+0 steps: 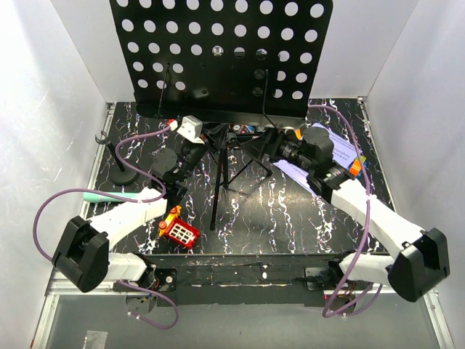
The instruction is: Pack up the instrument practice props
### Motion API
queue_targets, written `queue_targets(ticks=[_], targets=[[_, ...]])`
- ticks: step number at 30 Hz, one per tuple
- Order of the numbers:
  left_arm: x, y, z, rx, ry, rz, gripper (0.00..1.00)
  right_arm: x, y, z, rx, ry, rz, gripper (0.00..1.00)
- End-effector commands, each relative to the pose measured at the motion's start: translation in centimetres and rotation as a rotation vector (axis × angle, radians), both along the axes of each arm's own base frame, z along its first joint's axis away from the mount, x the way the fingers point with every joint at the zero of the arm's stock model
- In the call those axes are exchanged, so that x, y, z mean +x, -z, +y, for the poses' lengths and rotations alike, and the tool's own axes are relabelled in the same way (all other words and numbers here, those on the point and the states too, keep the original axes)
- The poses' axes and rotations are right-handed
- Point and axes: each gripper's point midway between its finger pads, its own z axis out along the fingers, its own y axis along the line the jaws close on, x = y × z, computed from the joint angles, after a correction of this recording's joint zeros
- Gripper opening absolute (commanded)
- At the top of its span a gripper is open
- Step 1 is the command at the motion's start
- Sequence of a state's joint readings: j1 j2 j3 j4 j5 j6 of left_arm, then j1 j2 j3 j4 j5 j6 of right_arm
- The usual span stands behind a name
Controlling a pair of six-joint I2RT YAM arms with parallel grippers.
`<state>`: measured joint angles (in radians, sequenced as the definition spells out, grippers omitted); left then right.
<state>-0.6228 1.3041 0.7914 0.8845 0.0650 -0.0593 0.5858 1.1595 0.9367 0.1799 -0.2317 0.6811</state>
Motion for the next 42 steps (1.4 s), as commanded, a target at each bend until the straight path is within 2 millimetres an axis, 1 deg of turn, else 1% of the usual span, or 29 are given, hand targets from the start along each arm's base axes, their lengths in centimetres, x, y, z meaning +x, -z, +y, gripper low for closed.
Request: queue_targets(ticks=[1, 3, 6, 12, 15, 18, 24, 31, 34, 35, 38, 42], targets=[[-1.4, 1.1, -0.3, 0.036, 0.054, 0.038, 0.00, 1.4, -3.5, 2.3, 0.092, -0.038, -0.068, 0.87], [-1.6, 1.0, -0.4, 0.038, 0.060, 0.039, 0.00, 2.1, -3.3, 3.1, 0.109, -0.049, -0.051, 0.86], [-1.6, 1.0, -0.6, 0.045, 0.069, 0.042, 0.00, 2.2, -3.4, 4.3, 0.123, -0.092, -0.052, 0.85], [-1.6, 1.1, -0.8, 0.052, 0.075, 0.044, 0.00, 2.5, -3.3, 5.5, 0.111, -0.117, -0.055, 0.82], [-1.5, 1.1, -0.8, 0.052, 0.078, 0.044, 0.00, 2.7, -3.3, 5.8, 0.105, -0.125, -0.061, 0.76], [-1.6, 1.1, -0.8, 0.049, 0.080, 0.046, 0.00, 2.8, -2.8, 6.1, 0.089, -0.131, -0.045, 0.68], [-1.6, 1.1, -0.9, 0.048, 0.084, 0.048, 0.00, 2.9, -1.8, 6.4, 0.081, -0.126, -0.039, 0.60], [-1.5, 1.0, -0.8, 0.053, 0.077, 0.045, 0.00, 2.4, -1.4, 6.8, 0.065, -0.141, -0.048, 0.57], [-1.6, 1.0, -0.7, 0.055, 0.076, 0.043, 0.00, 2.1, -0.9, 6.6, 0.062, -0.128, -0.035, 0.66], [-1.6, 1.0, -0.7, 0.056, 0.072, 0.044, 0.00, 2.1, -0.7, 6.5, 0.062, -0.122, -0.030, 0.67], [-1.5, 1.2, -0.6, 0.056, 0.068, 0.048, 0.00, 2.0, -0.4, 6.4, 0.066, -0.112, -0.020, 0.66], [-1.4, 1.2, -0.5, 0.052, 0.061, 0.049, 0.00, 1.9, -0.2, 6.3, 0.081, -0.101, -0.017, 0.61]])
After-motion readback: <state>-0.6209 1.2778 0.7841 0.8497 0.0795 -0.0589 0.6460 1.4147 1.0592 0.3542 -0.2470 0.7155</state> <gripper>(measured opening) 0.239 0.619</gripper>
